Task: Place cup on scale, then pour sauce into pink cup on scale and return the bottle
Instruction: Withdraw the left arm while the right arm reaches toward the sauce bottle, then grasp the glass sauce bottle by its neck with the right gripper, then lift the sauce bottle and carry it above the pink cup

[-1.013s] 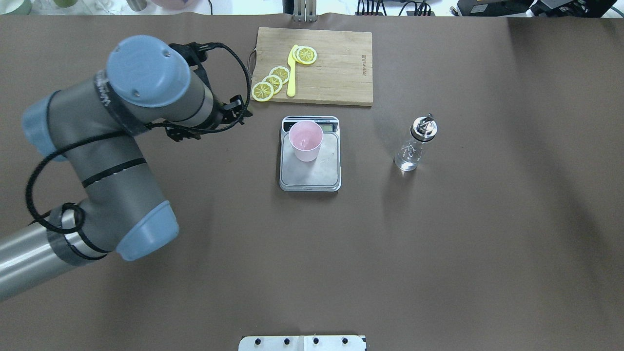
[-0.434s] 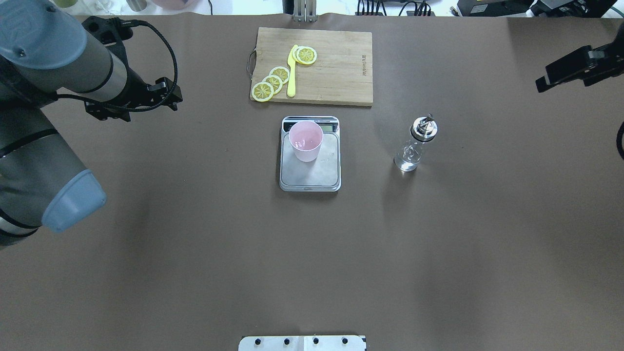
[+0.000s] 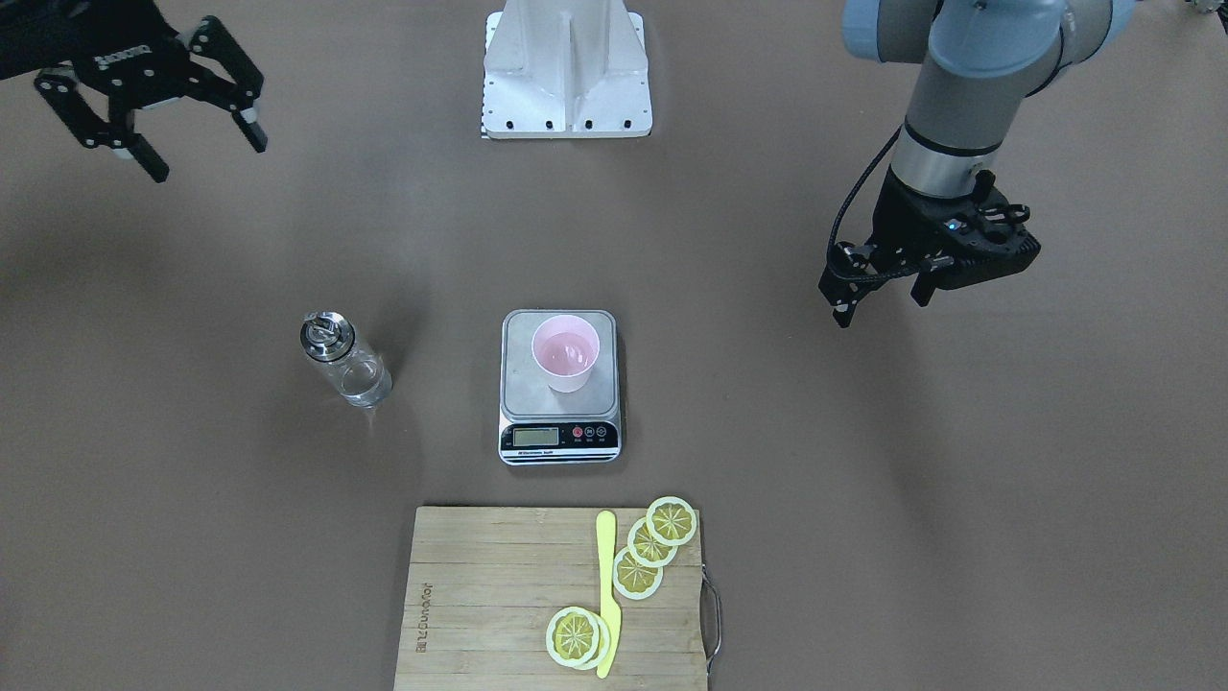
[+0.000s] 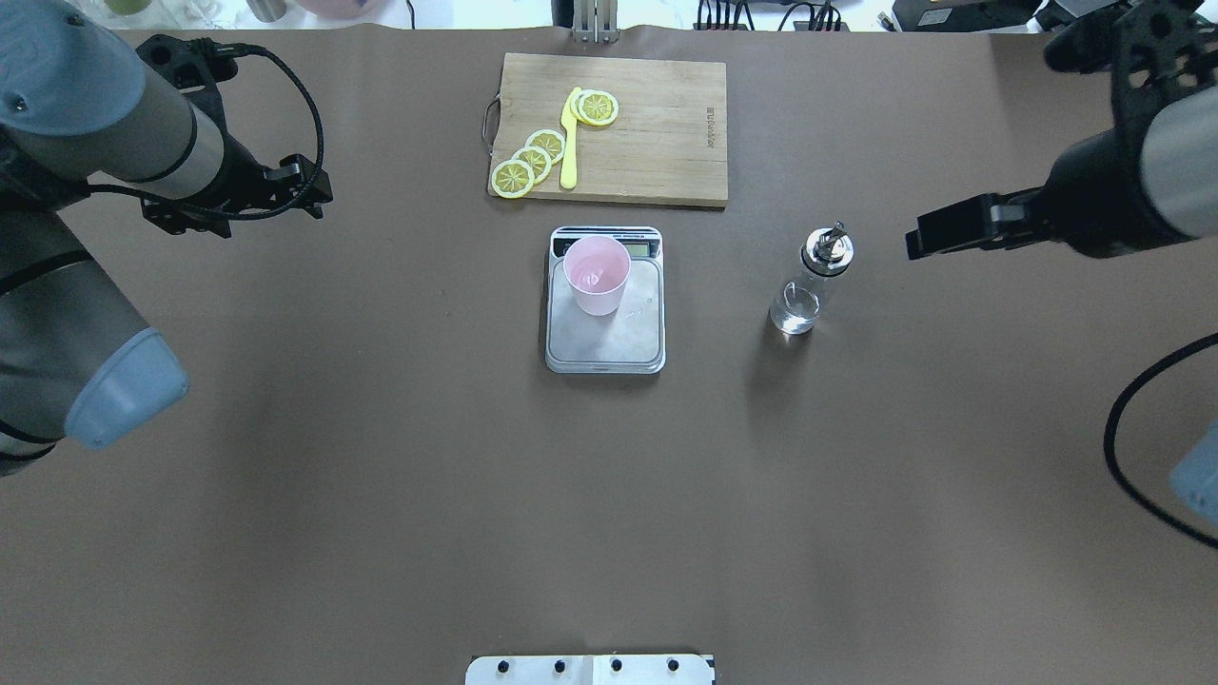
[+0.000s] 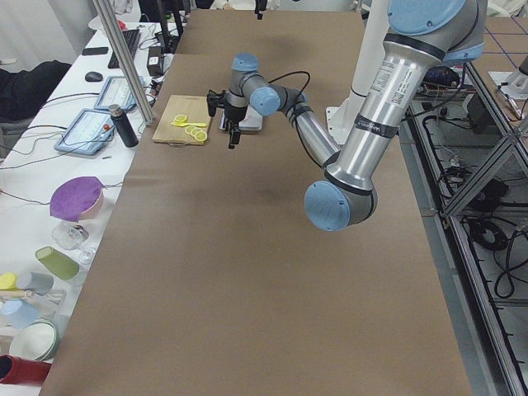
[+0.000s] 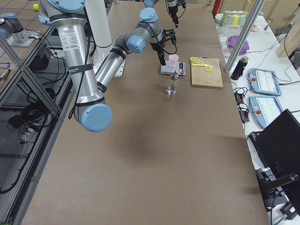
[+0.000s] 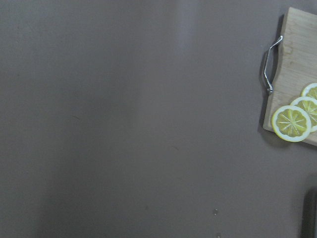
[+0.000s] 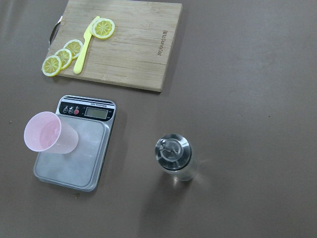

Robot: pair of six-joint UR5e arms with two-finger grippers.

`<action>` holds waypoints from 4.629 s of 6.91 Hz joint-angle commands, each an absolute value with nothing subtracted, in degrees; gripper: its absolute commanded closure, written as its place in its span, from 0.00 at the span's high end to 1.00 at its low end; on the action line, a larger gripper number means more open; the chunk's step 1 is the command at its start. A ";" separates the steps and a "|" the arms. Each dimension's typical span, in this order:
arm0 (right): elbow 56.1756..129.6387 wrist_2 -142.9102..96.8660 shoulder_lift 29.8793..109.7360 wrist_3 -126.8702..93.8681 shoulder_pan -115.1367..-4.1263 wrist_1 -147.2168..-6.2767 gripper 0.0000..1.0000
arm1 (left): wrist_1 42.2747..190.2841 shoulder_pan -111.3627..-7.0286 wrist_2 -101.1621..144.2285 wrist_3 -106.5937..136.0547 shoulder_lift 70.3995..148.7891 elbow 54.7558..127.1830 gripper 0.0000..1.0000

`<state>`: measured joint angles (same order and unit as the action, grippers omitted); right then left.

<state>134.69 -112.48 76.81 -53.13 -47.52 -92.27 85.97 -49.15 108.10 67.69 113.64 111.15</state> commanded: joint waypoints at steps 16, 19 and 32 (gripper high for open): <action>100.67 -63.98 82.72 -52.30 -24.70 -39.85 1.00 | 86.57 -49.92 107.93 65.04 112.94 108.90 0.99; 99.49 -64.16 81.74 -52.29 -25.31 -39.02 1.00 | 86.57 -49.83 107.84 65.04 113.03 108.20 0.99; 95.97 -64.95 76.82 -49.15 -27.94 -39.46 0.00 | 87.63 -49.83 107.84 65.30 113.20 107.23 0.99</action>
